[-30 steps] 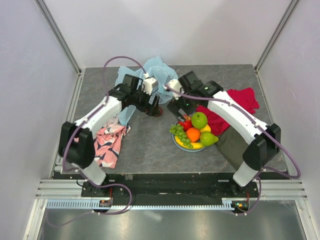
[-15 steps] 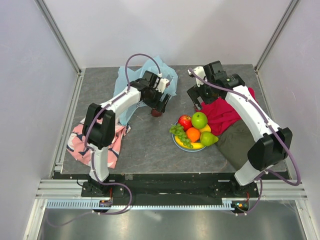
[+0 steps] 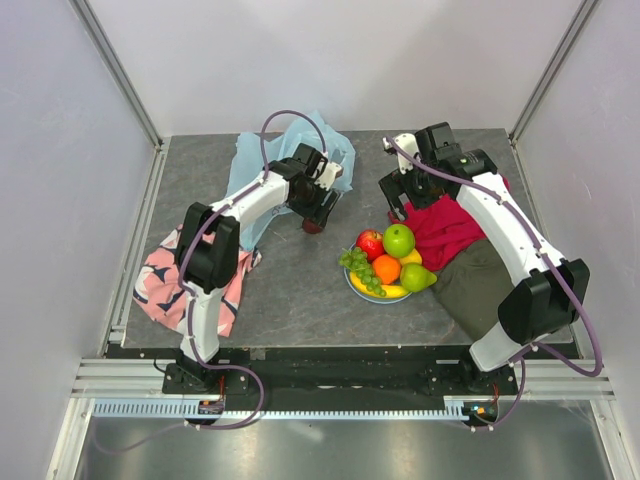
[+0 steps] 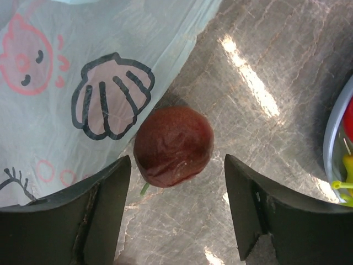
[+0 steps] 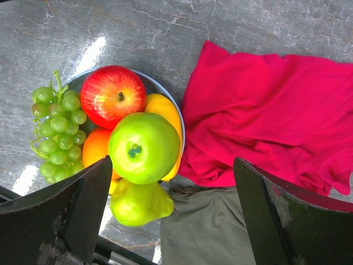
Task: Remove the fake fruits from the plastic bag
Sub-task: Pick up the fake fruit from the center of the board.
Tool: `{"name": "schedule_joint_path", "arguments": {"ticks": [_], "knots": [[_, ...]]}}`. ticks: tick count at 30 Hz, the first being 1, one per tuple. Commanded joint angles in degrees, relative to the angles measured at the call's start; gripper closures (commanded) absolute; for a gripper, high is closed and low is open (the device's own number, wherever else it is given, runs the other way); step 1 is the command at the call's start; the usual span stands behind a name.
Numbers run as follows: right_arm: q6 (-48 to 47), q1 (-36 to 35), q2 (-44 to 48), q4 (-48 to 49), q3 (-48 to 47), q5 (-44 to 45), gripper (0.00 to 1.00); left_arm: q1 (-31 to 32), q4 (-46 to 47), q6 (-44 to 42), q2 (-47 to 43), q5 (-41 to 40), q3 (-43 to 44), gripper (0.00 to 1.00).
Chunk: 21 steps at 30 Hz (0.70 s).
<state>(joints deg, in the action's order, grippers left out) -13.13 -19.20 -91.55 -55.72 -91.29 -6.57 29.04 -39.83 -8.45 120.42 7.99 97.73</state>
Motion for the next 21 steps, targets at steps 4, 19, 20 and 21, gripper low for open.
{"name": "schedule_joint_path", "arguments": {"ticks": [4,19,20,21], "knots": [[1.3,0.7,1.3,1.7,0.5,-1.6,0.02,0.8,-4.9,-2.2,1.5,0.4,4.2,0.29],[1.6,1.0,1.4,2.0,0.0,-1.3,0.02,1.6,-10.3,-2.9,5.1,-3.9,9.8,0.32],[1.6,1.0,1.4,1.9,-0.1,-1.3,0.02,1.6,-10.3,-2.9,5.0,-3.6,9.9,0.34],[1.6,0.9,1.4,1.9,-0.1,-1.3,0.02,1.6,-10.4,-3.0,5.1,-3.2,10.0,0.39]]}}
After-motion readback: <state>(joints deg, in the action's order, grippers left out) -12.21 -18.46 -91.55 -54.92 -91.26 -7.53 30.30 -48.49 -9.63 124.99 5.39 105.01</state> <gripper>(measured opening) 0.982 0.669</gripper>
